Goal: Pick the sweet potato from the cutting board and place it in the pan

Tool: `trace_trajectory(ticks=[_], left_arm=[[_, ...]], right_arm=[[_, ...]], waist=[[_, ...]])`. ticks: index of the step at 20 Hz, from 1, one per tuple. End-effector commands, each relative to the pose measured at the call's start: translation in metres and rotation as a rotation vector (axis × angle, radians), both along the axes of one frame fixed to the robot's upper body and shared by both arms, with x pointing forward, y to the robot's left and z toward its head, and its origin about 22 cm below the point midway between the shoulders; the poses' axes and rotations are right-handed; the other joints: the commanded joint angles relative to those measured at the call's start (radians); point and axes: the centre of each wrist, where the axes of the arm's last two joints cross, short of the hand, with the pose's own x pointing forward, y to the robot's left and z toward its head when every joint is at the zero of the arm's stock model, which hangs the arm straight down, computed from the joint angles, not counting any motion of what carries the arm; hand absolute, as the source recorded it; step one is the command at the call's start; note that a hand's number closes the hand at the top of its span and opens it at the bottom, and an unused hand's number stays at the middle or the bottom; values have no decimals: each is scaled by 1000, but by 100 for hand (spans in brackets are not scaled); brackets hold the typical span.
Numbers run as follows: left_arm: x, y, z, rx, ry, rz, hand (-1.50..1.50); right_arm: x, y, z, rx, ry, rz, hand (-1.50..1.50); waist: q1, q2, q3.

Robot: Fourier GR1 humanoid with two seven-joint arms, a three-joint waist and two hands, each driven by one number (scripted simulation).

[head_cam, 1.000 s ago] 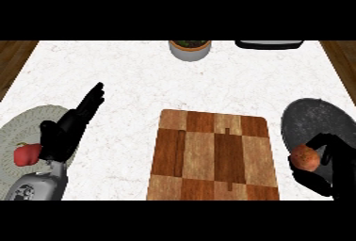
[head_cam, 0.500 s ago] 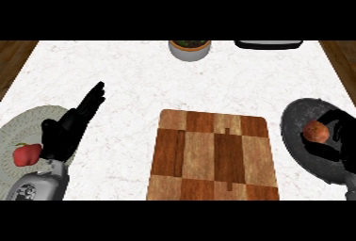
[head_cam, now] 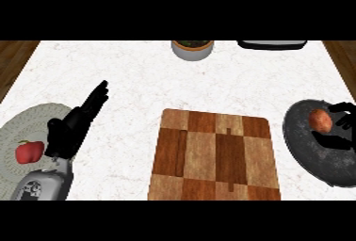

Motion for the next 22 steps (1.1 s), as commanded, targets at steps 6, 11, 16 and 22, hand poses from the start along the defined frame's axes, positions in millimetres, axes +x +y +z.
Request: trace_trajectory(ticks=[6,11,16,22], left_arm=[[-4,4,-12,-17,12,-18,0],[-8,7,-13,-1,-5,-4,0],[-2,7,-3,-3,14,1,0],[6,1,10,0,-4,15,0]], right_arm=[[38,-19,-2,213,15,53,-150],[36,-16,-11,369,-206,78,-150],[26,-49,1,595,-324,89,-150],[-34,-94,-20,724,-309,186,-150]], waist=[[9,4,2],[12,7,5],[0,3,3],[-12,0,2]])
